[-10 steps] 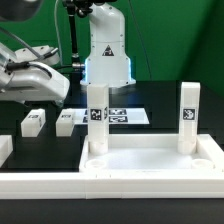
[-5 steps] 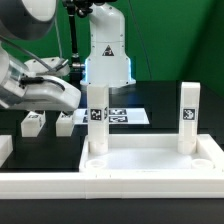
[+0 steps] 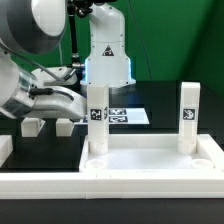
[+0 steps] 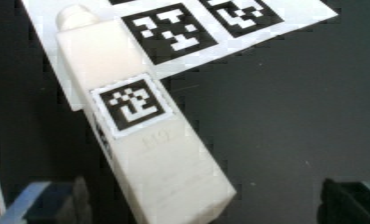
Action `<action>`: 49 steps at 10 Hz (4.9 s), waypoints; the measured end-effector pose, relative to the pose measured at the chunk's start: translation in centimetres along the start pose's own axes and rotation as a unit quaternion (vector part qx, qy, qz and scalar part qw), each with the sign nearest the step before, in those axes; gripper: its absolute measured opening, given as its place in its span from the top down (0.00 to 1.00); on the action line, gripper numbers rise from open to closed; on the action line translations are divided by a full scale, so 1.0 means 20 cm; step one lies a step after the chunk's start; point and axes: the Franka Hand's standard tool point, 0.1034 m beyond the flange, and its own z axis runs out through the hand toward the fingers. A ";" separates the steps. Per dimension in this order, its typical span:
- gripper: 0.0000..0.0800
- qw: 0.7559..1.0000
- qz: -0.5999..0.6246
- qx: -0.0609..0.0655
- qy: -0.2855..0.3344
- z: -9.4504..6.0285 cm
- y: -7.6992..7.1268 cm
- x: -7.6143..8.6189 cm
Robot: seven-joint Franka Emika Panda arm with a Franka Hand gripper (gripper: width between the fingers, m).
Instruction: Assemble desk
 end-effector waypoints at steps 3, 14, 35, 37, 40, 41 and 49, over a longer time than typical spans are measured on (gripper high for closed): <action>0.19 1.000 0.001 -0.001 -0.007 0.04 0.01 0.01; 0.99 1.000 0.001 -0.001 -0.007 0.04 0.01 0.01; 0.19 1.000 0.010 -0.010 -0.013 0.11 0.00 -0.02; 0.19 1.000 0.010 -0.009 -0.013 0.11 0.01 -0.02; 0.19 1.000 0.013 -0.008 -0.021 0.16 0.01 -0.06; 0.19 1.000 0.015 -0.008 -0.026 0.18 0.02 -0.07; 0.64 0.999 0.016 -0.008 -0.027 0.18 0.03 -0.07</action>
Offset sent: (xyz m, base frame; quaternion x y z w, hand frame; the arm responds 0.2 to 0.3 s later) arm -0.0079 0.0073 -0.0031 0.0012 -0.0069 0.0085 0.9999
